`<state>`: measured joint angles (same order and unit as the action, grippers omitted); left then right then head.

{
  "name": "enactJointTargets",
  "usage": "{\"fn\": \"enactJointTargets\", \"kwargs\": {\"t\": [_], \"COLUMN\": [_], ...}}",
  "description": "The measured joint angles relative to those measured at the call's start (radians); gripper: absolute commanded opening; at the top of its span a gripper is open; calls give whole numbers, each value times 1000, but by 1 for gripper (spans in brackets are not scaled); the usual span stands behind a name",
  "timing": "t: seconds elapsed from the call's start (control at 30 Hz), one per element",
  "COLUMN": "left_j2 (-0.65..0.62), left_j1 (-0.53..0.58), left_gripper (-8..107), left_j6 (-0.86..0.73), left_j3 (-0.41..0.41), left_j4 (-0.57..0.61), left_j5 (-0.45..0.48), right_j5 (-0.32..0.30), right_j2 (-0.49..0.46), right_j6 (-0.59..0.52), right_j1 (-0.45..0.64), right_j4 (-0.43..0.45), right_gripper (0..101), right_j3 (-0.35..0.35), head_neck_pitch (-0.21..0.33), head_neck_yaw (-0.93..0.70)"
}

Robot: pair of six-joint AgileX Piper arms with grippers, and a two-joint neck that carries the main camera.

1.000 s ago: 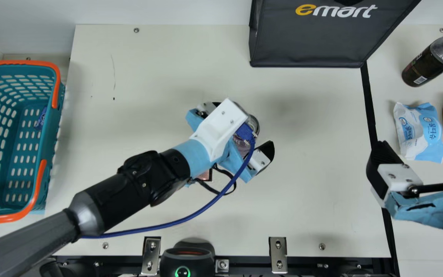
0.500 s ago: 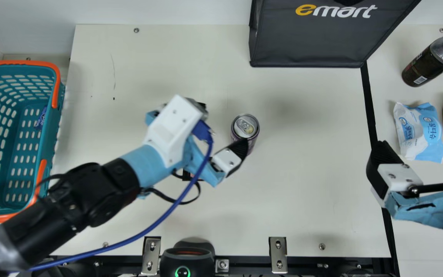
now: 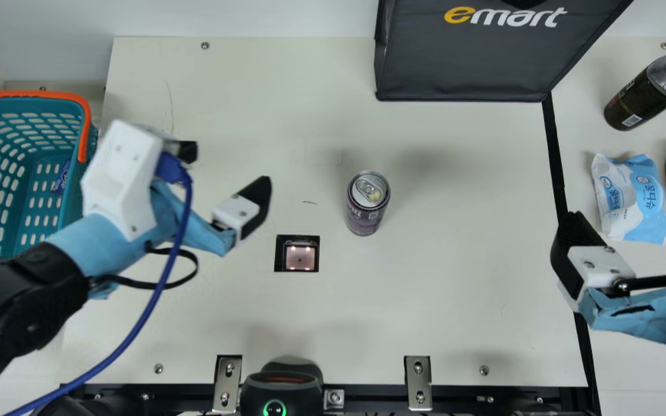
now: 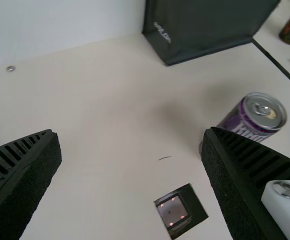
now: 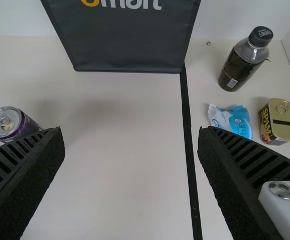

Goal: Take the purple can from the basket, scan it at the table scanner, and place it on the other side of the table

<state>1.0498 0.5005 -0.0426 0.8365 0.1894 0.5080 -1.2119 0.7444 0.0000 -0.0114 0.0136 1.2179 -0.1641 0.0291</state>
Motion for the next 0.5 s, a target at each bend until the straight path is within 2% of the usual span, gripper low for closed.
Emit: {"fn": "enactJointTargets", "kwargs": {"t": [0.5], "left_j2": [-169], "left_j1": [-303], "left_gripper": [90], "left_j6": [-89], "left_j3": [27], "left_j4": [61], "left_j5": [243], "right_j5": [0], "right_j2": [0], "right_j6": [0], "right_j1": [0], "right_j4": [0], "right_gripper": [95], "right_j3": [0], "head_neck_pitch": [2], "head_neck_yaw": [0]}}
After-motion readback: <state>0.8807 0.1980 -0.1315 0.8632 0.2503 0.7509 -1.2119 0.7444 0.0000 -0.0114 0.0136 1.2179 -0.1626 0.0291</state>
